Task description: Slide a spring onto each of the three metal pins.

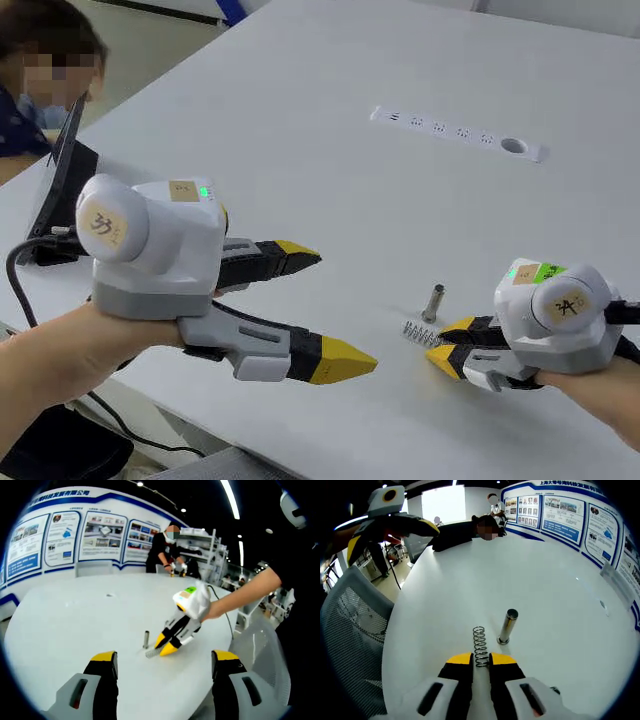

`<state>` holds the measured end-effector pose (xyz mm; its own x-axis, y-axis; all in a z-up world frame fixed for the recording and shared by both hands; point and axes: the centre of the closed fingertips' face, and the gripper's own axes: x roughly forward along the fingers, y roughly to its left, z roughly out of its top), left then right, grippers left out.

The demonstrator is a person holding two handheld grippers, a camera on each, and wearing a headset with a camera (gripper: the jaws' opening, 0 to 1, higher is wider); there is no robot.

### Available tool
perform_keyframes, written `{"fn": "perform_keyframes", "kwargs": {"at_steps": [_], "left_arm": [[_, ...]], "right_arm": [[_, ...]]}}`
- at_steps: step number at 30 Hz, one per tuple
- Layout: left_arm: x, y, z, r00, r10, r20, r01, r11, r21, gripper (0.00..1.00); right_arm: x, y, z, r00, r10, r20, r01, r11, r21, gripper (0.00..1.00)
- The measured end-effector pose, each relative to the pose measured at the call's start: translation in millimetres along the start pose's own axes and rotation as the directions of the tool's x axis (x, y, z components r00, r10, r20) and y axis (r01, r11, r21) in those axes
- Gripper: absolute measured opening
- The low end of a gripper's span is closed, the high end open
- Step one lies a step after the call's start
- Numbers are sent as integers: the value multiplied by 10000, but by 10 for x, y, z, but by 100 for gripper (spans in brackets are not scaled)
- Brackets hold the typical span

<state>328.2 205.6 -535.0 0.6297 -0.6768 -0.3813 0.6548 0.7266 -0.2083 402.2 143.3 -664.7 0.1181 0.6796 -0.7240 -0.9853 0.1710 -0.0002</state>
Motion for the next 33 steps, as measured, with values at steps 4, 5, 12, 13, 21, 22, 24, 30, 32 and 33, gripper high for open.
{"fn": "perform_keyframes", "kwargs": {"at_steps": [4, 5, 12, 13, 21, 22, 24, 30, 32, 33], "left_arm": [[8, -24, 50, 9999, -49, 94, 48, 10000, 42, 78], [10, -21, 68, 9999, -37, 122, 37, 10000, 53, 78], [45, -33, 152, 9998, 42, 180, -51, 9988, 492, 75], [47, -41, 155, 9998, 44, 178, -55, 9982, 595, 74], [103, -92, 140, 10000, -24, 40, 21, 9980, 638, 73], [113, -105, 141, 10000, -41, 38, 38, 9975, 709, 73], [146, -127, 144, 9999, -95, 41, 91, 9967, 805, 72], [282, -235, 163, 9993, -369, -87, 376, 9932, 1105, 69], [331, -280, 187, 9988, -488, -102, 496, 9914, 1210, 69], [351, -300, 198, 9984, -554, -98, 562, 9903, 1268, 68]], "right_arm": [[10, 21, 14, 10000, 48, 18, -48, 9998, -167, 12], [12, 20, 14, 10000, 58, 16, -58, 9999, -136, 12], [-21, 28, 2, 9998, -25, -220, 22, 9999, -167, 11], [-36, 29, 9, 9998, -18, -193, 15, 9999, -143, 11], [-328, 87, 191, 9994, 109, 335, -95, 9990, -430, 11], [-368, 86, 220, 9991, 101, 414, -81, 9988, -487, 11], [-452, 68, 255, 9992, 18, 402, 22, 9952, -977, 11], [-740, 97, 371, 9977, 69, 670, 17, 9918, -1277, 11], [-833, 123, 414, 9970, 127, 767, -20, 9905, -1376, 11], [-870, 134, 434, 9965, 160, 819, -43, 9900, -1407, 11]]}}
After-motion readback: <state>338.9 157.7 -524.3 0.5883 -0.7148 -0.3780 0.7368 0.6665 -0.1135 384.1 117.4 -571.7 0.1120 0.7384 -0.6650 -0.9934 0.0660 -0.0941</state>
